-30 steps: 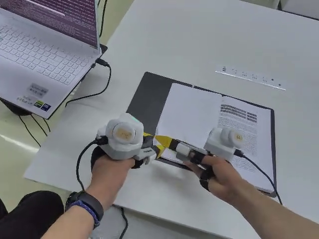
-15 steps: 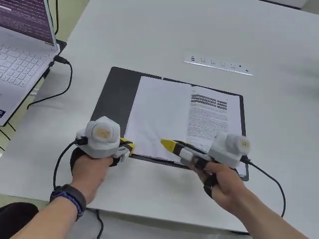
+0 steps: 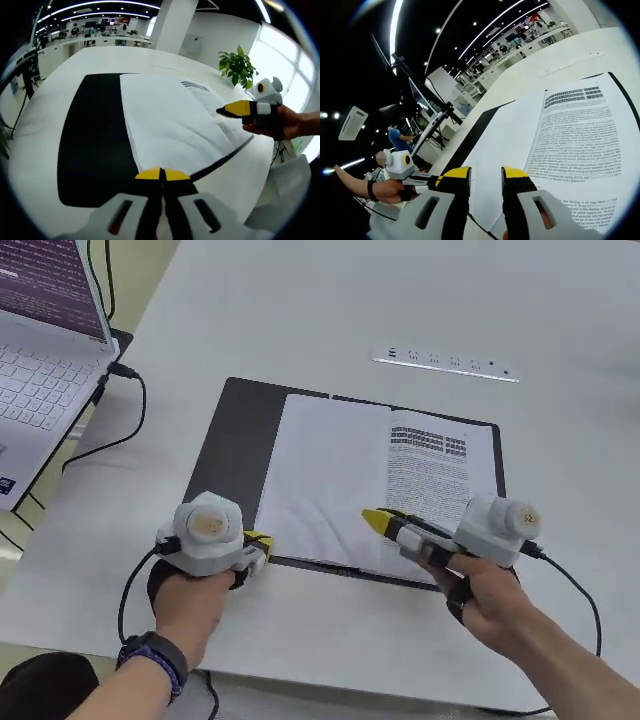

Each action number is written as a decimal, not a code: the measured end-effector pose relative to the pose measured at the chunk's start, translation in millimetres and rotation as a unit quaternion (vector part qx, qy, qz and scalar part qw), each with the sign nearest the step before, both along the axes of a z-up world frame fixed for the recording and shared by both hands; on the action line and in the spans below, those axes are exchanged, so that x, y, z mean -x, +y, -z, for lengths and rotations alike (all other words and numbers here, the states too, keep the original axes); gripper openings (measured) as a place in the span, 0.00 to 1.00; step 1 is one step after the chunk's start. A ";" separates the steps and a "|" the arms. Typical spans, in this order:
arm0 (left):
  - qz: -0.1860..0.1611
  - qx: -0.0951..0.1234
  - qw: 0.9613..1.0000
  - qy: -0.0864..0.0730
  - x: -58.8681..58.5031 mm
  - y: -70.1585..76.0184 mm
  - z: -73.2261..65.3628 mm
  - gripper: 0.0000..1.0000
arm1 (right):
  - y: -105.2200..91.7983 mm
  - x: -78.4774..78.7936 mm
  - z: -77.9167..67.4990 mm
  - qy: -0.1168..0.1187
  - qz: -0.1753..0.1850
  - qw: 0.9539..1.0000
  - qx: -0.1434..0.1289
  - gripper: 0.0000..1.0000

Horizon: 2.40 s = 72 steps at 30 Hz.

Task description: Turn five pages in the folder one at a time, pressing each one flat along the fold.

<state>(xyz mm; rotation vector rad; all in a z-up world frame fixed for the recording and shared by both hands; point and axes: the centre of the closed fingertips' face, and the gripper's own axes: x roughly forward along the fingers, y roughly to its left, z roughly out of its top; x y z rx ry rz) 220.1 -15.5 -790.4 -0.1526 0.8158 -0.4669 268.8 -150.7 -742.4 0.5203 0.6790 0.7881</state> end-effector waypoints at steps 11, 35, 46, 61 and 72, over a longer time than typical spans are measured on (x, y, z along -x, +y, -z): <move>-0.007 0.000 1.000 0.001 2.4 0.6 1.9 0.00 | -11.2 -51.0 9.0 -0.008 0.032 0.999 0.003 0.10; 0.009 -0.020 1.000 -0.013 3.2 -0.3 0.5 0.00 | 0.4 -67.3 11.8 0.017 0.072 0.997 -0.036 0.00; 0.014 -0.020 1.000 -0.017 3.1 -0.4 0.3 0.00 | -4.5 -90.1 13.3 0.018 0.097 0.994 -0.049 0.00; 0.013 -0.019 1.000 -0.016 2.4 0.2 0.9 0.00 | -12.1 -124.7 16.7 0.016 0.148 0.987 -0.068 0.00; 0.009 -0.013 1.000 -0.012 0.9 0.7 3.2 0.00 | -11.7 -145.1 11.0 0.019 0.191 0.978 -0.078 0.00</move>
